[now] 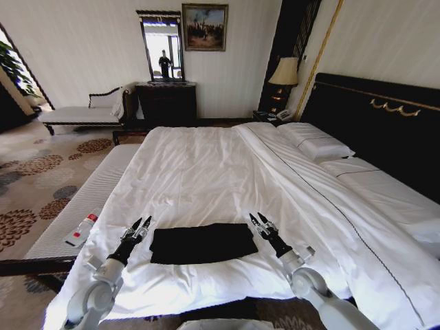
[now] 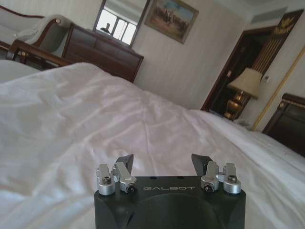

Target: Fold the clothes on the bed.

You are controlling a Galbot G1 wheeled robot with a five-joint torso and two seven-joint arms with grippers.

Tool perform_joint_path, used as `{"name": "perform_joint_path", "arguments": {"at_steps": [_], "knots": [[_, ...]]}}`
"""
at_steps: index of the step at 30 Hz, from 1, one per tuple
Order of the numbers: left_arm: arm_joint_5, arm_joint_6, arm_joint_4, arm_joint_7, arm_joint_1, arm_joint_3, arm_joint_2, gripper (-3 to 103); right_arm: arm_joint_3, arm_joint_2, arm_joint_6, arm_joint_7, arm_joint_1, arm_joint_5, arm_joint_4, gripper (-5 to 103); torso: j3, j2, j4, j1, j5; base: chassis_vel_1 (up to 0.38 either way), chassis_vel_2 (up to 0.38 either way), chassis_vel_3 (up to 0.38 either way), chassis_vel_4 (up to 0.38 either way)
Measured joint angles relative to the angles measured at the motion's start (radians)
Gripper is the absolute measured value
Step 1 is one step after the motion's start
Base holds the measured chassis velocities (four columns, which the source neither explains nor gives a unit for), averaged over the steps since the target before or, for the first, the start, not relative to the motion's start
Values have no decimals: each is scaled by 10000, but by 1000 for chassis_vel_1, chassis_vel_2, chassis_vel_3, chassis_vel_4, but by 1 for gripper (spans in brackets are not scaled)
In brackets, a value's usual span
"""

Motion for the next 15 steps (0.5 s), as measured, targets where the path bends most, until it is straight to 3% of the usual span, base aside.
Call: {"name": "perform_joint_path", "arguments": {"at_steps": [2, 3, 6, 11, 15], "knots": [[833, 22, 443, -105, -87, 543, -182, 81, -403, 31, -731, 889, 162, -643, -301, 83, 0, -1, 1, 0, -1, 0, 0, 0, 0], [833, 22, 443, -105, -87, 543, -182, 81, -403, 31, -731, 889, 162, -643, -301, 83, 0, -1, 1, 0, -1, 0, 0, 0, 0], [2140, 23, 1000, -184, 191, 938, -368, 96, -633, -140, -1578, 1427, -60, -1532, -487, 97, -1, 0, 0, -2, -2, 0, 0, 0, 0], [2915, 50, 1394, -378, 749, 930, -450, 100, -629, -516, -2167, 1775, -614, -2246, -393, 100, -4, 1, 0, -4, -1, 0, 0, 0, 0], [3084, 38, 1208, -399, 1203, 865, -551, 100, -554, -819, -2351, 2196, -968, -2676, -238, 100, -4, 1, 5, -4, 2, 0, 0, 0, 0]]}}
